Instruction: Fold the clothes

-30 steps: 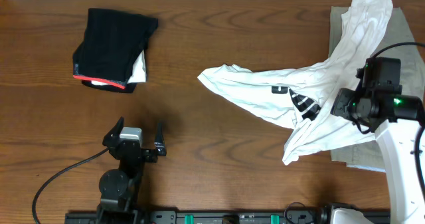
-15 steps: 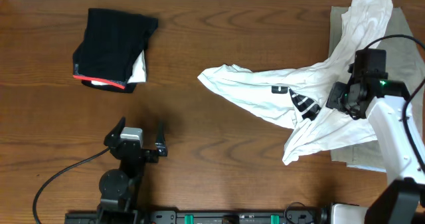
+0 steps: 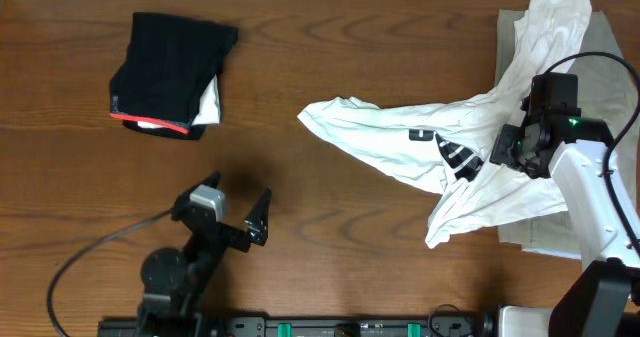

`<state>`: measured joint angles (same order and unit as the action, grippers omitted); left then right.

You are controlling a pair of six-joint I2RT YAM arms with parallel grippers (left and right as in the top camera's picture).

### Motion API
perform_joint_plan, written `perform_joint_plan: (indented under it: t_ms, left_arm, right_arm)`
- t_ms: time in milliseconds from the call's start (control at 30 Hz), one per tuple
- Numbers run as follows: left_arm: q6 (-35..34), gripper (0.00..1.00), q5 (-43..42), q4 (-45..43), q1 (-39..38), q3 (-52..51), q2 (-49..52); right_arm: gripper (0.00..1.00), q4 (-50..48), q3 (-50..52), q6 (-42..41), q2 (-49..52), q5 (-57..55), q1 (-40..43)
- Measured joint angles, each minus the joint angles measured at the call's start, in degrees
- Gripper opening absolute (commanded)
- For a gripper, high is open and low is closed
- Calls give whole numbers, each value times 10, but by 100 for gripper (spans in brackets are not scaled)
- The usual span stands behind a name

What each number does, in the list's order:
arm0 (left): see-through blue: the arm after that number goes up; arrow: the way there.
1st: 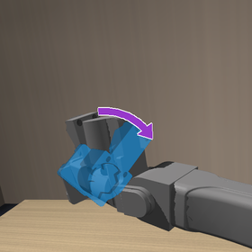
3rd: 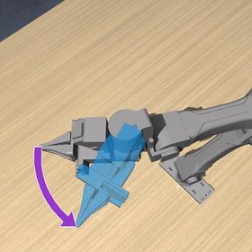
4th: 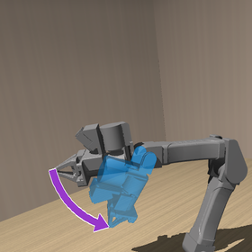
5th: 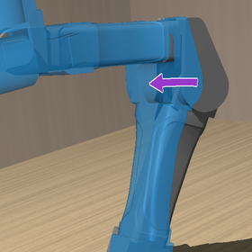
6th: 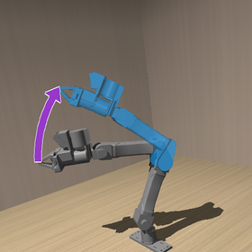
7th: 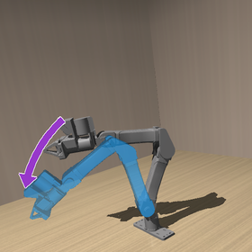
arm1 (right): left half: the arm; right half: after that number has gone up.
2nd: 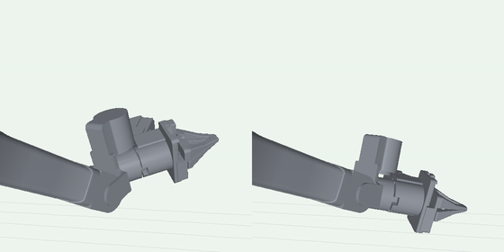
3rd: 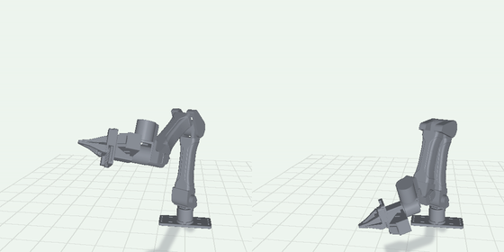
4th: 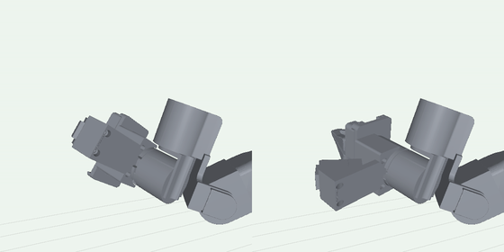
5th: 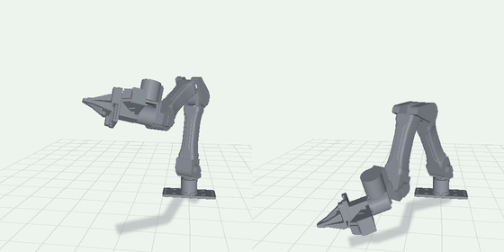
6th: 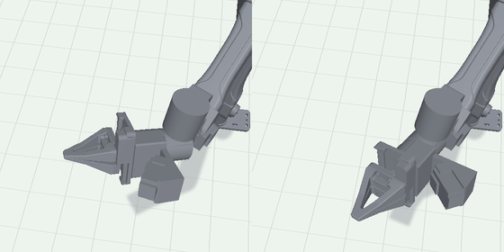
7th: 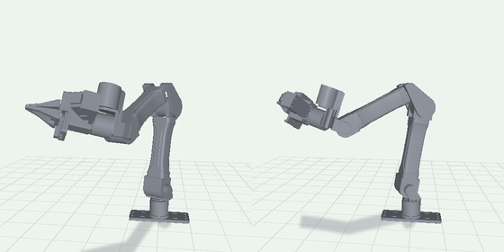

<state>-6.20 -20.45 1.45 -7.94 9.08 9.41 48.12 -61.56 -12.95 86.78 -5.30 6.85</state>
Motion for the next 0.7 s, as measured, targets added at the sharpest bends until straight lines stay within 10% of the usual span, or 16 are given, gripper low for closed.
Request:
perform_joint_plan:
  t_ms: [433,700]
  left_arm:
    - [-13,98,-75,250,-39,440,509]
    - [-4,98,-64,227,-128,541,707]
  right_arm:
    - [59,0,-2,0,0,-4,0]
    - [61,0,-2,0,0,-5,0]
